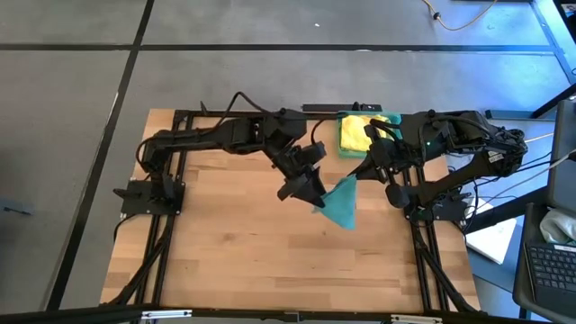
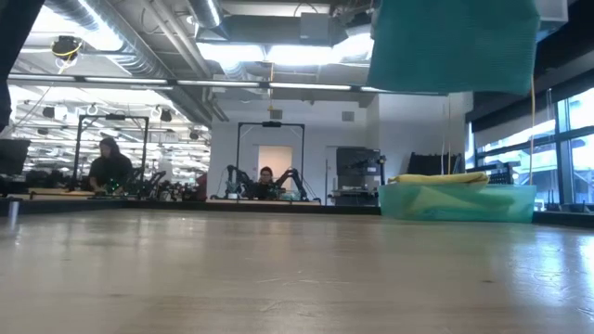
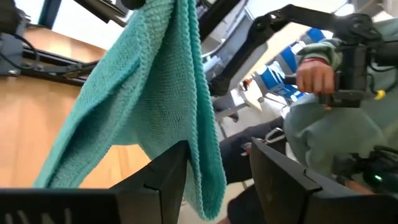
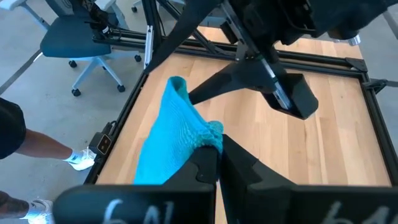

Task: Fold microfiber towels
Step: Fold the blue microfiber cloth

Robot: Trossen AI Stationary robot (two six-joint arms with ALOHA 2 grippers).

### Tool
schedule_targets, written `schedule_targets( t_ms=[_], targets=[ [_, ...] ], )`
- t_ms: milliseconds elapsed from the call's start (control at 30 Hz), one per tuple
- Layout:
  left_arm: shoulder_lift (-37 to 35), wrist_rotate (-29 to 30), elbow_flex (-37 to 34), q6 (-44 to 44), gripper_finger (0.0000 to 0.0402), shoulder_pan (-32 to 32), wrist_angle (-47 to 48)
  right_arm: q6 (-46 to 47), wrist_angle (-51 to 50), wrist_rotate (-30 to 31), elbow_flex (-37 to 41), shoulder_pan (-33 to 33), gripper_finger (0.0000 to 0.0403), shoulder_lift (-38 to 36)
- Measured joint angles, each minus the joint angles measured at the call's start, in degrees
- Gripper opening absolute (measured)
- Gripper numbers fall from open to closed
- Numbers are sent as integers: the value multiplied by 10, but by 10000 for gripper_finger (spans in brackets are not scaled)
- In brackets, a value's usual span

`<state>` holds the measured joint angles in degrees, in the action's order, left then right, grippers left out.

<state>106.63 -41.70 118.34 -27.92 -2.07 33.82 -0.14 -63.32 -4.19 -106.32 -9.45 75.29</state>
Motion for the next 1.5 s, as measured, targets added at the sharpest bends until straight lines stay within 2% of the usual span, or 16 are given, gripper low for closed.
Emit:
schedule_targets(
  t_ms=[700,900,1100,1433,1500],
  targets=[
    [0,219,0,60,167,52,43,0,0,17,0,1,6,0],
    [0,234,0,60,161,50,43,0,0,17,0,1,6,0],
    [0,233,0,60,124,49,67,1,-24,17,0,1,6,0],
    [0,233,0,55,11,35,135,1,-44,17,0,1,6,0],
    [0,230,0,44,6,32,130,1,-44,17,0,1,6,0]
  ],
)
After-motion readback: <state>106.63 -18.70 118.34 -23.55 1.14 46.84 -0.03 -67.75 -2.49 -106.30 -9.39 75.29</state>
